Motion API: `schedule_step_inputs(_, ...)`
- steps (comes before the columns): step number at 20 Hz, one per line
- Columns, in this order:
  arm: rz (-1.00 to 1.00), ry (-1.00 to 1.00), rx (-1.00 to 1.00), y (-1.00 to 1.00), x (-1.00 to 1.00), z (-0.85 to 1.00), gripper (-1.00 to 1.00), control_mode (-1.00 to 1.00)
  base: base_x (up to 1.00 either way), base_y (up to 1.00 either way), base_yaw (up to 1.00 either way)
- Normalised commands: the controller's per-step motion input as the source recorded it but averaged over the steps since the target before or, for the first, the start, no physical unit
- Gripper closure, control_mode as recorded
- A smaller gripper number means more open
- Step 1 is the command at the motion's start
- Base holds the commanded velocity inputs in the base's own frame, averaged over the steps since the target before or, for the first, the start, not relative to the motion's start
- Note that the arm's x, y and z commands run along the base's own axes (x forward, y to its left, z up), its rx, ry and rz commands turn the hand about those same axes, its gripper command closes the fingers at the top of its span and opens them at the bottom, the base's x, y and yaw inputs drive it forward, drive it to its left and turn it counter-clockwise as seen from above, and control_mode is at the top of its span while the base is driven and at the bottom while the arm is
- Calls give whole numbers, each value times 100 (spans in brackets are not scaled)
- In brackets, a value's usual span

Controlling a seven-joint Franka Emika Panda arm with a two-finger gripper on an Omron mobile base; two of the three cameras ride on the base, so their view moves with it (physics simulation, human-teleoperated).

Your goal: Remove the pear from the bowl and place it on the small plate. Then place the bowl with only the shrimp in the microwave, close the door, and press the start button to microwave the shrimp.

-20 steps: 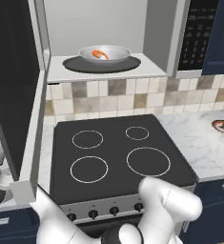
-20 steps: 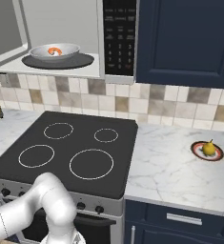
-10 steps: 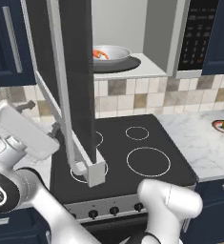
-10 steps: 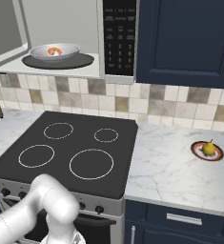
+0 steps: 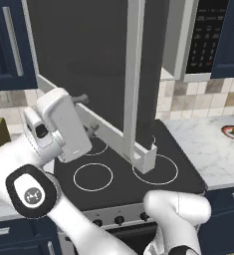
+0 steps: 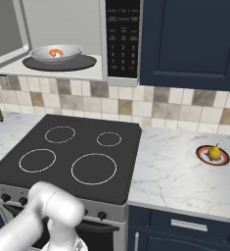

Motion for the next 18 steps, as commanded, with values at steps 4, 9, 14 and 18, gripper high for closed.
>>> schedule_step_inputs(4,24,-6,28,-97,-10,19,-100,-100,0,0,0)
schedule_step_inputs(9,29,-1,23,-91,1,19,-100,-100,0,0,0)
schedule_step_inputs(14,35,9,13,-79,36,13,-100,-100,0,0,0)
schedule_step_inputs(18,40,9,11,-75,66,1,-100,-100,0,0,0)
